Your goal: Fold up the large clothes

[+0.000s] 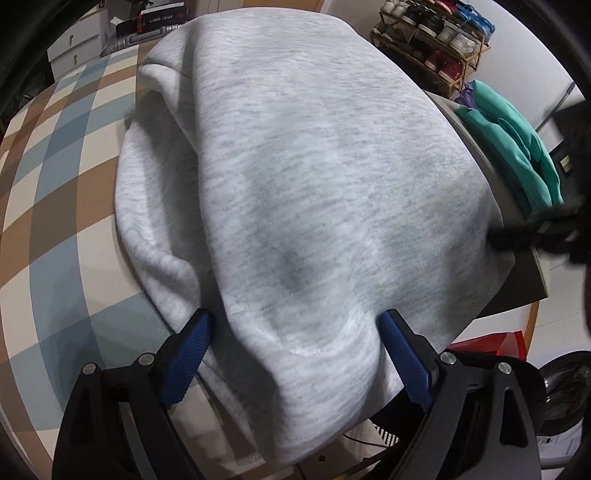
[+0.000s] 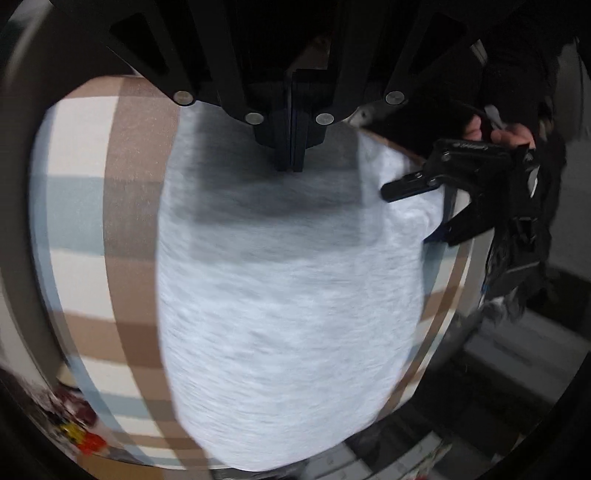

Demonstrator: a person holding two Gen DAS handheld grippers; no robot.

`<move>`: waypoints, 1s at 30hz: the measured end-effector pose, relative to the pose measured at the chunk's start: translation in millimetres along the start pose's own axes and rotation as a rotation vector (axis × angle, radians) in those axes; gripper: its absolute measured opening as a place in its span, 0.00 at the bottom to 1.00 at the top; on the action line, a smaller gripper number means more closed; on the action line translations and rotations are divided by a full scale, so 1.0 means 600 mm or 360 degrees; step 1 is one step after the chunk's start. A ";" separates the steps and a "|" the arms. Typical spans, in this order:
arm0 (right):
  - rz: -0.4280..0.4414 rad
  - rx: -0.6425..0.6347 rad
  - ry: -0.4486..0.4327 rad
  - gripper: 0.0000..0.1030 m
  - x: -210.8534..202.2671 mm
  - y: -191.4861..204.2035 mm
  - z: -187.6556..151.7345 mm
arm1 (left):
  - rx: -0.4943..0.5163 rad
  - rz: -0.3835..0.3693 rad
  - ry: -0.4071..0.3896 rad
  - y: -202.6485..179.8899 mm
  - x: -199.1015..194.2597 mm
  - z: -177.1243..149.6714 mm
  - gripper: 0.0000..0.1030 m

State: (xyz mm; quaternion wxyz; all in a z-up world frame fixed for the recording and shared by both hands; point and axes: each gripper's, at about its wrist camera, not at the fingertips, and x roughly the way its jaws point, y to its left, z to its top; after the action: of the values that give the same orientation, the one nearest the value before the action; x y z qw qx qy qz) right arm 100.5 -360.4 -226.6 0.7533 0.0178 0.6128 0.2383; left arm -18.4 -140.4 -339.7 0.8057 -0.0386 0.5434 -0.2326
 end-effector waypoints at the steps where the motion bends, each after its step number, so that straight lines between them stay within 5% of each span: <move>1: -0.0021 -0.0077 -0.0093 0.06 -0.022 0.025 0.027 | -0.0007 -0.0003 0.0001 0.002 0.000 0.000 0.86; 6: -0.0109 -0.0249 -0.0235 0.14 -0.025 0.111 0.171 | -0.0027 -0.0015 0.0003 0.011 -0.004 0.002 0.86; 10: -0.0213 -0.0317 -0.0117 0.14 0.065 0.144 0.261 | -0.0026 -0.0019 0.0000 0.022 0.002 0.009 0.86; 12: -0.0294 -0.0285 0.0026 0.14 0.135 0.136 0.281 | -0.0013 -0.0015 0.0002 0.026 0.001 0.005 0.86; 14: -0.0366 -0.0228 0.0188 0.00 0.193 0.113 0.284 | -0.0011 -0.0015 0.0009 0.023 -0.005 0.007 0.86; 19: -0.0294 -0.0151 0.0203 0.00 0.181 0.099 0.298 | -0.0018 -0.0022 0.0016 0.023 -0.007 0.008 0.86; 24: -0.0169 -0.0209 -0.0080 0.14 0.084 0.120 0.334 | -0.0036 -0.0028 0.0019 0.026 -0.004 0.007 0.86; 25: -0.0191 -0.0213 -0.0117 0.28 0.078 0.123 0.343 | -0.0034 -0.0025 0.0018 0.028 -0.004 0.008 0.86; 26: -0.0215 -0.0221 -0.0109 0.36 0.082 0.127 0.354 | -0.0031 -0.0020 0.0017 0.028 -0.003 0.008 0.86; 30: -0.0316 -0.0175 0.0023 0.35 0.159 0.114 0.376 | -0.0028 -0.0015 0.0015 0.030 -0.005 0.012 0.86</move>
State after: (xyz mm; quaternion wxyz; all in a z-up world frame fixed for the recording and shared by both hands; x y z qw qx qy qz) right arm 300.6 -203.7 -236.3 0.7685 -0.0861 0.6030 0.1957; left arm -6.6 -124.4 -339.9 0.8016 -0.0471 0.5491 -0.2318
